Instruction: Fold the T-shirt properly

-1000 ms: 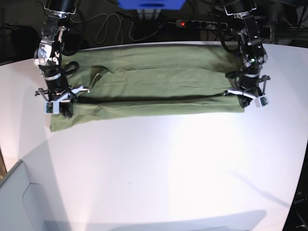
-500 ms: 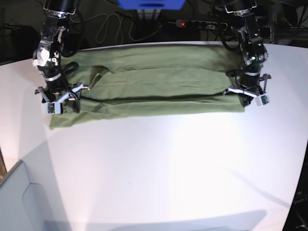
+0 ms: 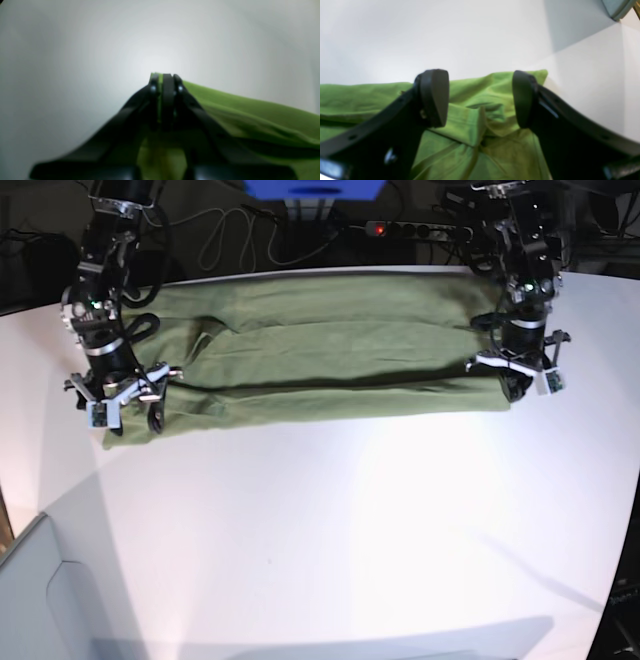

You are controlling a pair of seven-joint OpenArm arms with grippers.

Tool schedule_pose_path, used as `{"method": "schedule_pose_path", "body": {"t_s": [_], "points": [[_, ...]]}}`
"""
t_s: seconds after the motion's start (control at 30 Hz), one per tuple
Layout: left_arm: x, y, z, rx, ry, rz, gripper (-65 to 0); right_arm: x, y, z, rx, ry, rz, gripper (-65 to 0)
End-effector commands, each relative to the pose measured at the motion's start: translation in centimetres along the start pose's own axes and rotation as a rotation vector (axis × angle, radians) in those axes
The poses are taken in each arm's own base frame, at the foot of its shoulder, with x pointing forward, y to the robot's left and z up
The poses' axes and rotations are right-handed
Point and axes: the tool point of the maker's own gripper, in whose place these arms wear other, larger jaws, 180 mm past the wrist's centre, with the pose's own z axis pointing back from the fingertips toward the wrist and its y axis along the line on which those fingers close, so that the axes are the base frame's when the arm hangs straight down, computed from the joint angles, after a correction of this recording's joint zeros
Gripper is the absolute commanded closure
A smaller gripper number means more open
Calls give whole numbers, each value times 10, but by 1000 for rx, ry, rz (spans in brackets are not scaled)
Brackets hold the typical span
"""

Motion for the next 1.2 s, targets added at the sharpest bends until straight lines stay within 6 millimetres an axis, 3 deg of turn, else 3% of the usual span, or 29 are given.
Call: {"method": "schedule_pose_path", "body": {"t_s": [0.0, 0.17, 0.3, 0.37, 0.57, 0.7, 0.77, 0.9, 0.97, 1.17], "points": [[9, 2, 1, 0, -32, -8, 0, 15, -1, 1, 4, -51, 10, -382], [6, 2, 1, 0, -23, -7, 0, 15, 0, 1, 8, -52, 9, -384], [6, 3, 4, 4, -23, -10, -169, 16, 0, 1, 8, -52, 11, -384], [8, 3, 7, 3, -28, -15, -218, 16, 0, 1, 7, -52, 12, -384], [42, -13, 31, -32, -127, -41, -211, 16, -1, 1, 7, -52, 14, -384], [52, -20, 27, -52, -153, -7, -211, 16, -1, 1, 7, -52, 14, -385], [42, -16, 18, -39, -127, 5, -211, 15, -1, 1, 5, -50, 13, -386], [2, -3, -1, -11, -17, 42, -210, 7, -5, -1, -2, 16, 15, -386], [-21, 5, -7, 6, 41, 55, -210, 13, -6, -5, -4, 24, 18, -386], [-44, 15, -18, 29, 105, 75, -210, 5, -13, -7, -16, 114, 39, -384]]}}
